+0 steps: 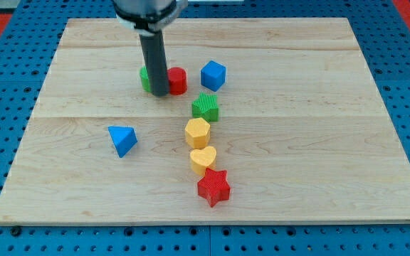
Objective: Move the red circle to the top of the blue cube
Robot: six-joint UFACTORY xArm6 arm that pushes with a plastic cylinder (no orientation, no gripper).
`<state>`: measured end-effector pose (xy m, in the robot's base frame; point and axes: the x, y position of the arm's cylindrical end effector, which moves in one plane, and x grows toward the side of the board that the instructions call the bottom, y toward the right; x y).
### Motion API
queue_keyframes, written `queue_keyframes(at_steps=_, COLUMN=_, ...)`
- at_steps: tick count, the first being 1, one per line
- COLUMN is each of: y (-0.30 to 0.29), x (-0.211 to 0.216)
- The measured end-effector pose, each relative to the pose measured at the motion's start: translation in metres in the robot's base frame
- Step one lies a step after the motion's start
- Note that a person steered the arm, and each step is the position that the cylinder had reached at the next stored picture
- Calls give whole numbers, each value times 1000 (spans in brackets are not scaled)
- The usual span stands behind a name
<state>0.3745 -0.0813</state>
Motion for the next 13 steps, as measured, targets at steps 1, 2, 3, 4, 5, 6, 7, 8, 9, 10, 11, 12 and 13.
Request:
queue_keyframes(at_steps=1, y=9, x=-2)
queue_keyframes(at_steps=2, y=33, x=-6)
queue_keyframes(at_steps=3, y=46, x=0)
queue_keyframes(at_steps=4, y=77, x=-23)
queue_keyframes(at_steps=5, y=77, x=-45)
queue_keyframes(at_steps=6, y=64, x=-58)
queue_keyframes(at_steps=7, y=71, x=-83)
queue_keyframes(at_steps=8, y=145, x=-53)
queue_keyframes(at_steps=9, y=137, x=-9)
queue_keyframes(at_steps=10, y=135, x=2)
queue_keyframes(at_steps=11, y=159, x=16)
queue_keyframes(at_steps=12, y=158, x=60)
queue_keyframes(at_steps=13, y=119, x=54)
